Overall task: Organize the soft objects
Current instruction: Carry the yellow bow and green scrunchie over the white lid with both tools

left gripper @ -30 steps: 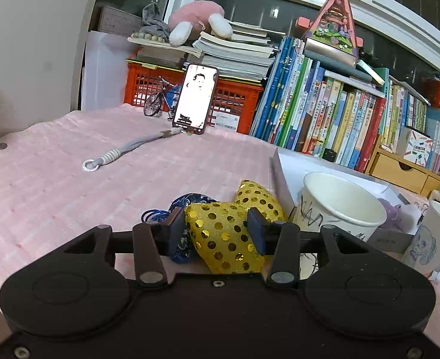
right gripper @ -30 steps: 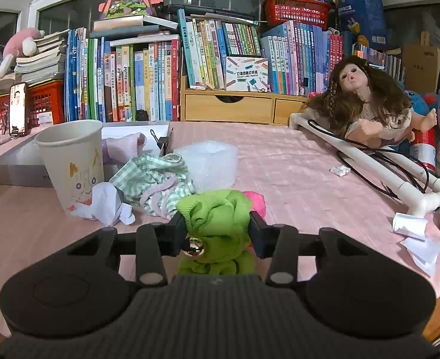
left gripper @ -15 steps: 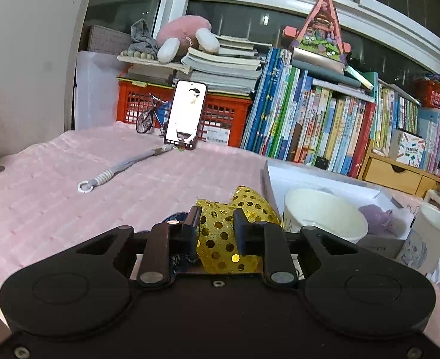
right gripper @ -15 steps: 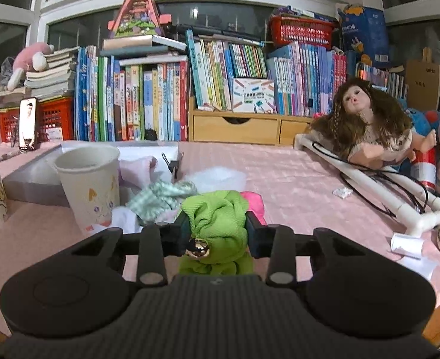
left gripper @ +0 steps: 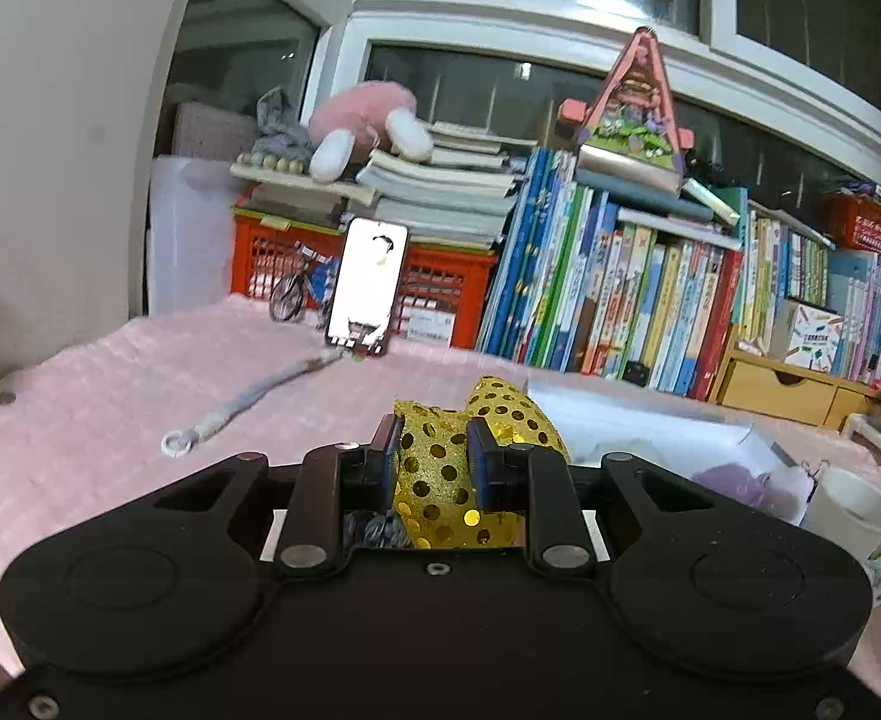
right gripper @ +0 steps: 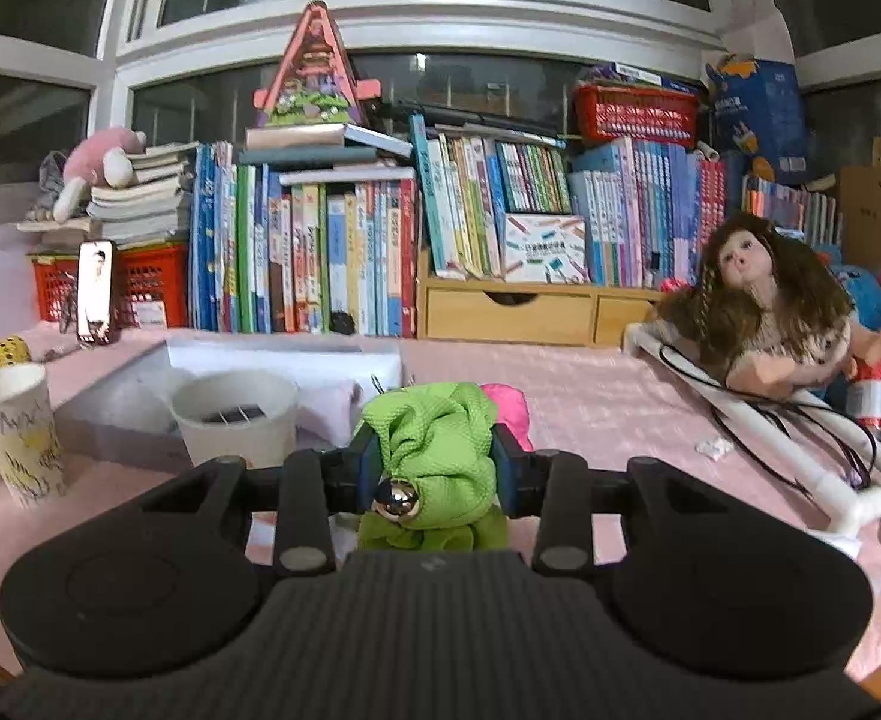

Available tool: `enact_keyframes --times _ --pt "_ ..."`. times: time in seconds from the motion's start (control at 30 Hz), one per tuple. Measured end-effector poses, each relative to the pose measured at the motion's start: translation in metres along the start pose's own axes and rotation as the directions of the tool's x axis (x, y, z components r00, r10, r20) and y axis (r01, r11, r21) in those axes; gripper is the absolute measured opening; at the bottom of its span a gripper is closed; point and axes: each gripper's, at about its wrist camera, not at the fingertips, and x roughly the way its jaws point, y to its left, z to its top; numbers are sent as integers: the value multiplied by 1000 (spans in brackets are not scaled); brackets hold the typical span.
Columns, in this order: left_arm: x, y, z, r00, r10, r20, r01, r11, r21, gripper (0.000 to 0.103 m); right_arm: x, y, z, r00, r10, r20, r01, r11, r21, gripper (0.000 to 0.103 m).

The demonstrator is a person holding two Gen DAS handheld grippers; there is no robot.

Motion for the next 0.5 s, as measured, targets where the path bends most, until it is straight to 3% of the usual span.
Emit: enact_keyframes --times 0.5 --pt "11 -44 52 993 -120 21 118 991 60 21 28 31 45 991 134 23 -134 991 -17 42"
